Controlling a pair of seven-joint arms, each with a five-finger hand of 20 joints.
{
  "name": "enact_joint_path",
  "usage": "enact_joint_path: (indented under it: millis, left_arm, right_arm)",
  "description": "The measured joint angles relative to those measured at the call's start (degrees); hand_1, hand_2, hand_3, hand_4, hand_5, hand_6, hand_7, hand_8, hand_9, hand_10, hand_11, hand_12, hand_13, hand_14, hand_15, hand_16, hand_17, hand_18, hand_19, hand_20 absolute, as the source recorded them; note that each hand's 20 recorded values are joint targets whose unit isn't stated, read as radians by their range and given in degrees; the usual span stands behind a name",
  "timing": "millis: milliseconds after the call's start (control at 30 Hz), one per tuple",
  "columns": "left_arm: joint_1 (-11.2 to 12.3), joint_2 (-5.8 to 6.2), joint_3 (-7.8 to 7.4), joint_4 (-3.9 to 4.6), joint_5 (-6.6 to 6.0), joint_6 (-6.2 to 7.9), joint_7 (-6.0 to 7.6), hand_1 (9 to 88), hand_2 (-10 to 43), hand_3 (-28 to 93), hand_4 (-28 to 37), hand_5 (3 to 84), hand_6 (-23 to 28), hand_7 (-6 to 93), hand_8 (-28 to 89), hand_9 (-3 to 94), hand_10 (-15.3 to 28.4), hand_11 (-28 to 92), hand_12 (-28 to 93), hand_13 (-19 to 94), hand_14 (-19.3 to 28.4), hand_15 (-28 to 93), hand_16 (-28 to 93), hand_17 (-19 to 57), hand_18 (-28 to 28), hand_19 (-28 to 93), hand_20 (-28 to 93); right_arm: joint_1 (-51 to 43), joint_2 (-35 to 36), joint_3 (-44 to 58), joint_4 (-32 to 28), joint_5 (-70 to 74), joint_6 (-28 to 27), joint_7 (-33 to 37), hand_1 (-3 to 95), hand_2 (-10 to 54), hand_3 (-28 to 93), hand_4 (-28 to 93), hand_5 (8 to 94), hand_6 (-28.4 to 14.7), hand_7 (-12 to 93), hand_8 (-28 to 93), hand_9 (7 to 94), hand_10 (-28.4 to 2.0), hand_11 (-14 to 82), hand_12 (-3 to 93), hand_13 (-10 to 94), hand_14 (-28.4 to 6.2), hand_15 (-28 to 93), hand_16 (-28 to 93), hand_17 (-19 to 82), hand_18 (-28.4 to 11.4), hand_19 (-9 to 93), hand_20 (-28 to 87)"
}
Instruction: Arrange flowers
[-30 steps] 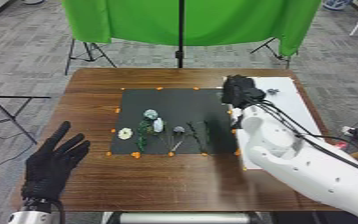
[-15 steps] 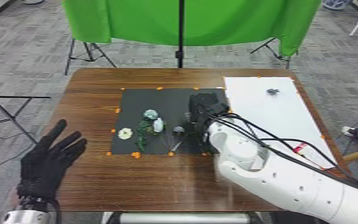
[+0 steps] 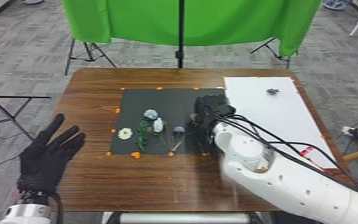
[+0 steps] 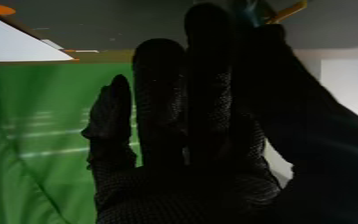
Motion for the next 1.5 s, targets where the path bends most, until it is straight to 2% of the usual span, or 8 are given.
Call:
enact_joint_path:
  millis: [100, 300, 500, 633, 833, 1033, 1333, 1500]
  left_arm:
    - [-0.99, 0.05, 1.21, 0.62, -0.16, 0.17, 0.51, 21.2, 4.1, 78, -28.3, 30.8, 4.4, 11.5, -10, 31.0, 19.1, 20, 12, 22, 28.1, 45, -6, -9.7, 28.4, 53, 8]
    - [-3.87, 0.24, 3.89, 2.00, -0.33, 0.33, 1.57, 21.2, 4.1, 78, -28.3, 31.0, 4.3, 11.4, -10, 31.0, 19.1, 20, 12, 22, 28.1, 45, -6, -9.6, 28.4, 53, 9]
    - [-5.10, -0.04, 4.88, 2.22, -0.09, 0.33, 1.53, 21.2, 4.1, 78, -28.3, 31.4, 4.2, 11.5, -10, 31.2, 18.9, 20, 12, 22, 28.2, 46, -6, -8.9, 28.4, 56, 12]
    - [-6.01, -0.48, 5.59, 2.71, 0.39, 0.33, 1.14, 21.1, 4.2, 78, -28.3, 31.5, 4.2, 11.4, -10, 31.4, 18.9, 20, 12, 22, 28.2, 46, -6, -8.6, 28.4, 56, 14]
    - [-9.61, -1.05, 7.62, 4.31, 1.61, 0.10, -0.67, 21.2, 4.2, 78, -28.3, 31.5, 4.0, 11.6, -10, 31.5, 18.8, 20, 12, 22, 28.1, 46, -6, -8.4, 28.4, 55, 17]
    - [-13.97, -1.40, 9.35, 6.06, 3.71, -0.34, -3.75, 21.2, 4.2, 78, -28.3, 31.5, 4.0, 11.6, -10, 31.4, 18.8, 20, 12, 22, 28.1, 46, -6, -8.3, 28.4, 54, 19]
    - [-18.57, -1.03, 11.77, 7.37, 3.93, -1.08, -4.00, 21.2, 4.2, 78, -28.3, 31.2, 4.0, 11.4, -10, 31.4, 18.8, 20, 12, 22, 28.2, 46, -6, -8.0, 28.4, 52, 22]
    - [-21.18, -0.76, 13.19, 8.24, 3.96, -1.79, -4.81, 21.1, 4.2, 78, -28.3, 31.1, 4.0, 11.5, -10, 31.3, 18.8, 20, 12, 22, 28.2, 46, -6, -7.9, 28.4, 51, 24]
  right_arm:
    - [-1.77, 0.64, 1.88, -2.28, 0.43, -0.06, -0.32, 40.4, -9.5, 81, -28, 59.5, 0.6, 15, -13, 67.9, -10.9, 37.0, 18.2, 58, -9.6, 75, 14, 18, -21.0, 80, 49]
    - [-5.28, 1.82, 6.84, -6.40, 3.01, -0.19, -0.92, 38.8, -9.5, 81, -28, 57.5, -0.3, 14, -13, 64.4, -12.3, 37.1, 16.6, 55, -10.7, 76, 14, 16, -21.4, 80, 49]
    - [-7.11, 5.24, 11.25, -9.84, 5.89, 0.60, -0.94, 38.3, -9.5, 80, -28, 57.1, -0.5, 14, -13, 63.2, -12.8, 35.9, 16.0, 54, -11.4, 76, 13, 16, -21.6, 79, 49]
    - [-6.22, 8.51, 11.57, -9.11, 5.96, 3.20, -0.12, 37.7, -9.5, 81, -28, 57.1, -0.6, 14, -13, 61.7, -13.2, 32.5, 15.0, 53, -11.9, 75, 12, 16, -21.5, 79, 49]
    - [2.25, 12.58, 3.90, -0.12, 6.48, 7.82, 3.78, 35.9, -9.5, 82, -28, 55.1, -0.7, 15, -13, 57.3, -14.4, 25.6, 13.9, 49, -12.6, 72, 10, 15, -21.5, 78, 48]
    - [10.53, 12.69, -1.98, 11.82, 8.50, 6.96, 6.72, 35.5, -9.5, 82, -28, 53.1, -0.6, 15, -13, 54.1, -14.7, 23.4, 13.8, 47, -13.4, 71, 9, 15, -21.4, 77, 47]
    - [16.01, 10.21, -3.48, 20.89, 9.76, 3.00, 8.78, 35.1, -9.5, 82, -28, 48.2, 0.5, 14, -13, 51.2, -15.4, 21.5, 13.9, 44, -13.7, 70, 8, 14, -21.1, 77, 46]
    - [16.71, 7.37, -3.47, 24.26, 9.80, 0.70, 8.80, 35.1, -9.5, 82, -28, 45.6, 1.8, 14, -13, 50.7, -15.1, 21.0, 13.9, 44, -13.8, 69, 7, 13, -21.0, 76, 46]
